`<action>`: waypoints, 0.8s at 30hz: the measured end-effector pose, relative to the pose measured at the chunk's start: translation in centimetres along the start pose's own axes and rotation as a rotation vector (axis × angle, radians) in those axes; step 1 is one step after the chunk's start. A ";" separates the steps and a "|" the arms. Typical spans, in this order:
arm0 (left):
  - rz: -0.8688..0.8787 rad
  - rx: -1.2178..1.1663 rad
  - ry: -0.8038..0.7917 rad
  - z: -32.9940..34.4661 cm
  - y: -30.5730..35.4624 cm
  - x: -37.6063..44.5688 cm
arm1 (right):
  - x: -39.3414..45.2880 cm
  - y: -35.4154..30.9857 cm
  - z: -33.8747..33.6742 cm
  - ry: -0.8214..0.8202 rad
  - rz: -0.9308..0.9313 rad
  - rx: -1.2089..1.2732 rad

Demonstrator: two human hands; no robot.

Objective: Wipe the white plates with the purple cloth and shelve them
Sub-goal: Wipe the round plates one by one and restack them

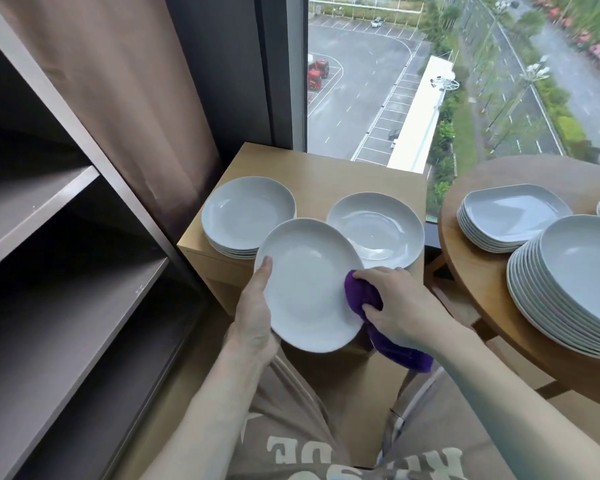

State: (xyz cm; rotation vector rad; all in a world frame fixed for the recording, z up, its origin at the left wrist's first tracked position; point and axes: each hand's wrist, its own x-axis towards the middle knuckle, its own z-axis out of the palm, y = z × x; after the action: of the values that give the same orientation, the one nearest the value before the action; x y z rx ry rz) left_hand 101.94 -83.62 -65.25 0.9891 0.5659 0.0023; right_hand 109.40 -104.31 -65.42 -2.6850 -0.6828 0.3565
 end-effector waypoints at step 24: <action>0.004 0.296 0.318 -3.5 2.9 8.8 | 0.6 -0.6 1.8 0.267 0.140 0.908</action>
State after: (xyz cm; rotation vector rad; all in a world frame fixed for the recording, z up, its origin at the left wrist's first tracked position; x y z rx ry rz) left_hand 108.61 -77.05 -68.38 1.2889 0.8729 0.0824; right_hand 109.04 -103.04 -66.89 -1.8550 -0.1698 0.2487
